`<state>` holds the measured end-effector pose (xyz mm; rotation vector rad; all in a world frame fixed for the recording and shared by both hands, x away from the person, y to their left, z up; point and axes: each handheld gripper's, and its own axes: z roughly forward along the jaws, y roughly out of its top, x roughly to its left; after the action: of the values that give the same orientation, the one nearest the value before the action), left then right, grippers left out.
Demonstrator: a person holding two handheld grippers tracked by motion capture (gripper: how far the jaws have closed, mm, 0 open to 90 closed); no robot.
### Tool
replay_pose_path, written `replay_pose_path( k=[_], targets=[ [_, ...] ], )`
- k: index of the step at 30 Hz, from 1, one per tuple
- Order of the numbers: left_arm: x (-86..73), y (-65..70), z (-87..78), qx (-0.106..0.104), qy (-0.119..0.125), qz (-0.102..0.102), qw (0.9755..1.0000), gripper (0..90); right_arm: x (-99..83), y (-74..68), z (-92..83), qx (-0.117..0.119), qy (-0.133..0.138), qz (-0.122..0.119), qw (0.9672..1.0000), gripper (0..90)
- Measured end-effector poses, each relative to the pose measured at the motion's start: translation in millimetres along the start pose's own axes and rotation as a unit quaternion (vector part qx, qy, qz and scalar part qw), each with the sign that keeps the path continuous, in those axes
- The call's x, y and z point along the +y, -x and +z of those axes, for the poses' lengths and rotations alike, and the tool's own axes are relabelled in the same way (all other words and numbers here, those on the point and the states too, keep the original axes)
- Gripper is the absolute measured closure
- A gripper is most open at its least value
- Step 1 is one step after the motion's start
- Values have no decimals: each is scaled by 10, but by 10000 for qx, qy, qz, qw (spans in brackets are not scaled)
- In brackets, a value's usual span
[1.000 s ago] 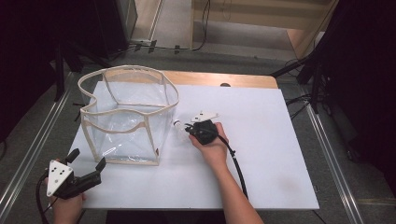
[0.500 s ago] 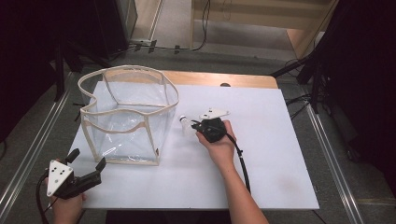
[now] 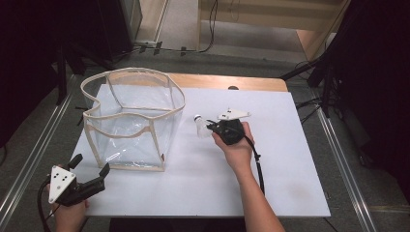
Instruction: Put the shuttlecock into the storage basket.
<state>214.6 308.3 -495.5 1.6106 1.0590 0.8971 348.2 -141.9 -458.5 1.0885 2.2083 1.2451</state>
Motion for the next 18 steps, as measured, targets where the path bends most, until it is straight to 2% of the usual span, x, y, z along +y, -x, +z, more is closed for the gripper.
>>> replay_pose_path(
  k=[8,18],
  targets=[
    [0,4,0,7,-7,1,10000,92,95,55,-129,-31,85,4,10000,874],
    [-1,2,-2,-11,4,4,10000,92,229,38,-204,57,210,-62,9997,875]
  ],
)
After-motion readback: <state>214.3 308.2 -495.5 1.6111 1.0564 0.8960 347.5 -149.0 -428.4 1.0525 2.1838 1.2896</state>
